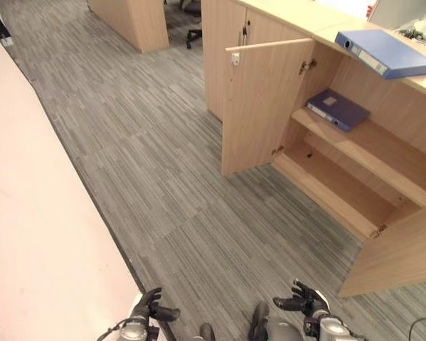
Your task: Put the empty folder in the office cabinet
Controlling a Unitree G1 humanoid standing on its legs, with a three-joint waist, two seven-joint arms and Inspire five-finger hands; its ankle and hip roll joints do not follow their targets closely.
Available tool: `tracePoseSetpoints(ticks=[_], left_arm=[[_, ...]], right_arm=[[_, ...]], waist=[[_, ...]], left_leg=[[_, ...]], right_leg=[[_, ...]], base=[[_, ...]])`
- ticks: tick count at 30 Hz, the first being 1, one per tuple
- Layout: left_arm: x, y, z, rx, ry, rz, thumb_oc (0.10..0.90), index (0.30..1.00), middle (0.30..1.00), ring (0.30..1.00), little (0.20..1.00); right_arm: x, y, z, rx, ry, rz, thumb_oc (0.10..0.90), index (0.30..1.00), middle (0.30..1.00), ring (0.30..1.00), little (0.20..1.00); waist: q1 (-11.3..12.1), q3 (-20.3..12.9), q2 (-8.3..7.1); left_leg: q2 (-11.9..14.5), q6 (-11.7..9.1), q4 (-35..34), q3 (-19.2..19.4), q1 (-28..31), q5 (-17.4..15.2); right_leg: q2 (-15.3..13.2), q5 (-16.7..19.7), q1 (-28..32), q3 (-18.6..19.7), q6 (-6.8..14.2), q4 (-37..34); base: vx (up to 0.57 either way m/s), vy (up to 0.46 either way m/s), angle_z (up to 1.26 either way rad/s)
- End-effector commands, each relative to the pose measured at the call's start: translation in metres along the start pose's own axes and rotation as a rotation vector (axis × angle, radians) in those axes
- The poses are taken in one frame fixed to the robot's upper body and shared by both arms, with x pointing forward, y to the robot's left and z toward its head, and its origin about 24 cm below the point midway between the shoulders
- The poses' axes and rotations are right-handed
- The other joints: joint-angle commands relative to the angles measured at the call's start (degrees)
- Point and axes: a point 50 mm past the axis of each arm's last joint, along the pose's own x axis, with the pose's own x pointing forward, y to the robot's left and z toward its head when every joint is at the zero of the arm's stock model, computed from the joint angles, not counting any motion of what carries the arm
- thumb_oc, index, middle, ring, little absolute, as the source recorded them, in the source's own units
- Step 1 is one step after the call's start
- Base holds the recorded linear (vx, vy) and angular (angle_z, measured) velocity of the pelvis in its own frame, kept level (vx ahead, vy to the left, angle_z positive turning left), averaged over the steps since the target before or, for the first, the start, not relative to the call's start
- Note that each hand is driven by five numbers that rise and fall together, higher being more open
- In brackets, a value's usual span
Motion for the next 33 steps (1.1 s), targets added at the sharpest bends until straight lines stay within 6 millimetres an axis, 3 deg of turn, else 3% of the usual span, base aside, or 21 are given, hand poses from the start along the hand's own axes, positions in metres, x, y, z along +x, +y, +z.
tracePoseSetpoints(ticks=[1, 2, 3, 5, 6, 7, 9, 12, 13, 15, 16, 18, 19, 21, 25, 26, 27, 28, 29, 32, 33], left_arm=[[0.005, 0.024, 0.031, 0.053, -0.123, 0.039, 0.8, 0.9, 0.9, 0.9, 0.9], [0.005, 0.021, 0.036, 0.071, -0.15, 0.023, 0.8, 0.9, 0.9, 0.9, 0.9], [0.005, 0.021, 0.036, 0.071, -0.15, 0.023, 0.8, 0.9, 0.9, 0.9, 0.9], [0.003, 0.016, 0.046, 0.104, -0.206, -0.002, 0.8, 0.9, 0.9, 0.9, 0.9], [0.003, 0.016, 0.046, 0.104, -0.206, -0.002, 0.8, 0.9, 0.9, 0.9, 0.9], [0.002, 0.018, 0.051, 0.113, -0.238, -0.006, 0.8, 0.9, 0.9, 0.9, 0.9], [0.002, 0.018, 0.054, 0.117, -0.254, -0.007, 0.8, 0.9, 0.9, 0.9, 0.9], [-0.001, 0.021, 0.056, 0.12, -0.28, 0.0, 0.8, 0.9, 0.9, 0.9, 0.9], [-0.001, 0.021, 0.056, 0.12, -0.28, 0.0, 0.8, 0.9, 0.9, 0.9, 0.9], [-0.002, 0.022, 0.055, 0.102, -0.282, 0.005, 0.8, 0.9, 0.9, 0.9, 0.9], [-0.002, 0.022, 0.055, 0.101, -0.282, 0.005, 0.8, 0.9, 0.9, 0.9, 0.9], [-0.003, 0.023, 0.054, 0.083, -0.287, 0.008, 0.8, 0.9, 0.9, 0.9, 0.9], [-0.003, 0.023, 0.051, 0.084, -0.277, 0.005, 0.8, 0.9, 0.9, 0.9, 0.9], [-0.001, 0.017, 0.049, 0.096, -0.261, -0.009, 0.8, 0.9, 0.9, 0.9, 0.9], [0.001, 0.01, 0.047, 0.085, -0.239, -0.019, 0.8, 0.9, 0.9, 0.9, 0.9], [0.001, 0.006, 0.046, 0.061, -0.232, -0.02, 0.8, 0.9, 0.9, 0.9, 0.9], [0.001, 0.006, 0.046, 0.06, -0.232, -0.02, 0.8, 0.9, 0.9, 0.9, 0.9], [0.002, 0.002, 0.045, 0.051, -0.223, -0.024, 0.8, 0.9, 0.9, 0.9, 0.9], [0.002, 0.002, 0.045, 0.051, -0.223, -0.024, 0.8, 0.9, 0.9, 0.9, 0.9], [0.002, -0.009, 0.037, 0.076, -0.181, -0.064, 0.8, 0.9, 0.9, 0.9, 0.9], [0.002, -0.01, 0.037, 0.076, -0.181, -0.064, 0.8, 0.9, 0.9, 0.9, 0.9]], right_arm=[[0.002, -0.026, 0.023, 0.024, -0.085, -0.084, 0.8, 0.9, 0.9, 0.9, 0.9], [0.0, -0.028, 0.013, 0.038, -0.054, -0.089, 0.8, 0.9, 0.9, 0.9, 0.9], [0.0, -0.028, 0.013, 0.038, -0.054, -0.089, 0.8, 0.9, 0.9, 0.9, 0.9], [-0.002, -0.031, 0.005, 0.065, -0.033, -0.1, 0.8, 0.9, 0.9, 0.9, 0.9], [-0.002, -0.031, 0.005, 0.065, -0.033, -0.1, 0.8, 0.9, 0.9, 0.9, 0.9], [-0.002, -0.034, 0.009, 0.067, -0.048, -0.101, 0.8, 0.9, 0.9, 0.9, 0.9], [-0.002, -0.035, 0.012, 0.063, -0.061, -0.101, 0.8, 0.9, 0.9, 0.9, 0.9], [0.0, -0.037, 0.031, 0.051, -0.119, -0.106, 0.8, 0.9, 0.9, 0.9, 0.9], [0.0, -0.037, 0.031, 0.05, -0.119, -0.106, 0.8, 0.9, 0.9, 0.9, 0.9], [0.002, -0.035, 0.04, 0.034, -0.148, -0.1, 0.8, 0.9, 0.9, 0.9, 0.9], [0.002, -0.035, 0.04, 0.034, -0.148, -0.1, 0.8, 0.9, 0.9, 0.9, 0.9], [0.003, -0.034, 0.049, 0.024, -0.165, -0.101, 0.8, 0.9, 0.9, 0.9, 0.9], [0.003, -0.034, 0.048, 0.021, -0.165, -0.1, 0.8, 0.9, 0.9, 0.9, 0.9], [0.0, -0.044, 0.036, 0.033, -0.127, -0.127, 0.8, 0.9, 0.9, 0.9, 0.9], [-0.003, -0.054, 0.021, 0.033, -0.083, -0.152, 0.8, 0.9, 0.9, 0.9, 0.9], [-0.005, -0.061, 0.014, 0.019, -0.055, -0.162, 0.8, 0.9, 0.9, 0.9, 0.9], [-0.005, -0.061, 0.014, 0.019, -0.055, -0.162, 0.8, 0.9, 0.9, 0.9, 0.9], [-0.006, -0.063, 0.012, 0.005, -0.044, -0.167, 0.8, 0.9, 0.9, 0.9, 0.9], [-0.006, -0.063, 0.012, 0.005, -0.044, -0.167, 0.8, 0.9, 0.9, 0.9, 0.9], [-0.008, -0.071, 0.006, 0.009, -0.018, -0.186, 0.8, 0.9, 0.9, 0.9, 0.9], [-0.008, -0.071, 0.006, 0.009, -0.018, -0.186, 0.8, 0.9, 0.9, 0.9, 0.9]], waist=[[-0.9, 2.3, -0.31], [-2.1, 2.8, -0.37], [-2.1, 2.8, -0.36], [-3.4, 3.5, -0.57], [-3.3, 3.5, -0.58], [-3.4, 3.7, -0.6], [-3.1, 3.9, -0.41], [-1.0, 3.9, 0.19], [-0.9, 3.9, 0.24], [0.1, 3.9, 0.76], [0.2, 3.9, 0.86], [1.2, 4.5, 2.77], [0.9, 4.9, 2.39], [-0.8, 3.8, 1.42], [-3.9, 2.6, 2.11], [-5.7, 1.7, 3.32], [-5.7, 1.7, 3.43], [-6.4, 1.2, 4.69], [-6.4, 1.2, 4.69], [-7.5, 0.5, 6.53], [-7.5, 0.5, 6.59]], left_leg=[[3.3, -5.5, 1.2, -1.9, -1.8, 0.5], [4.3, -6.1, 3.2, -2.6, -1.3, -1.0], [4.3, -6.1, 3.2, -2.6, -1.2, -1.0], [4.8, -5.9, 10.3, -4.4, -1.3, -4.9], [4.8, -5.9, 10.3, -4.4, -1.3, -4.9], [4.9, -5.1, 13.4, -4.6, -2.1, -6.5], [5.1, -4.7, 14.9, -4.3, -2.6, -7.2], [6.7, -4.9, 17.9, -1.2, -4.5, -7.7], [6.8, -4.9, 18.1, -1.2, -4.5, -7.8], [8.8, -6.2, 19.0, 0.7, -4.9, -7.9], [9.0, -6.3, 19.1, 0.7, -5.0, -8.0], [14.2, -9.4, 19.8, 1.9, -3.9, -9.2], [14.9, -9.7, 20.2, 3.3, -3.6, -8.3], [16.2, -11.9, 20.6, 4.5, -2.3, -8.5], [18.2, -13.8, 18.5, 4.3, 0.6, -7.2], [19.9, -15.3, 16.4, 4.3, 3.6, -3.2], [20.0, -15.4, 16.2, 4.4, 3.8, -3.1], [22.1, -16.1, 17.2, 4.1, 4.2, 2.7], [22.1, -16.1, 17.2, 4.1, 4.2, 2.7], [25.0, -16.1, 22.4, 1.6, 4.6, 14.0], [25.0, -16.1, 22.4, 1.6, 4.6, 14.1]], right_leg=[[-0.6, 2.4, 8.3, 1.0, 2.2, -5.0], [-3.6, 4.6, 7.5, 1.9, 3.1, -6.6], [-3.6, 4.6, 7.6, 1.9, 3.1, -6.6], [-6.9, 6.6, 7.2, 10.0, 3.7, -5.5], [-6.9, 6.6, 7.2, 10.0, 3.7, -5.5], [-6.8, 6.2, 7.4, 14.7, 3.5, -3.5], [-6.7, 5.9, 7.4, 15.9, 3.3, -2.3], [-10.7, 5.8, 9.5, 11.5, 3.9, -2.4], [-10.6, 5.9, 9.5, 11.6, 3.9, -2.5], [-13.6, 8.3, 10.0, 8.1, 4.6, -5.3], [-13.4, 8.4, 10.1, 8.1, 4.6, -5.6], [-17.2, 10.7, 8.6, 2.3, 5.9, -9.8], [-18.1, 11.5, 8.0, 0.5, 5.5, -9.9], [-18.0, 12.5, 9.0, -0.3, 6.1, -11.3], [-15.9, 11.9, 8.9, 2.3, 6.1, -10.2], [-13.0, 10.2, 7.5, 4.9, 5.2, -8.2], [-12.9, 10.1, 7.5, 5.0, 5.1, -8.1], [-9.5, 7.6, 7.4, 5.9, 3.4, -7.4], [-9.5, 7.6, 7.4, 5.9, 3.4, -7.4], [-2.8, 3.6, 12.2, 7.0, -0.9, -10.3], [-2.7, 3.6, 12.3, 6.9, -0.9, -10.4]], base=[[0.13, -0.09, 0.34], [0.13, -0.091, 0.26], [0.23, -0.171, 0.14], [0.15, -0.128, 0.21], [0.06, -0.09, -0.05], [-0.01, -0.053, -0.34], [-0.03, -0.04, -0.57], [-0.07, -0.085, -0.73], [-0.02, -0.116, -0.74], [-0.01, -0.201, -0.66], [0.0, -0.328, -0.64], [0.14, -0.405, -0.88], [0.35, -0.434, -0.94], [0.31, -0.351, -0.72], [0.25, -0.198, -0.22], [0.33, -0.202, -0.12], [0.36, -0.252, -0.28], [0.14, -0.125, -0.25], [0.21, -0.201, -0.37], [0.3, -0.258, -0.42], [0.42, -0.327, -0.39]])
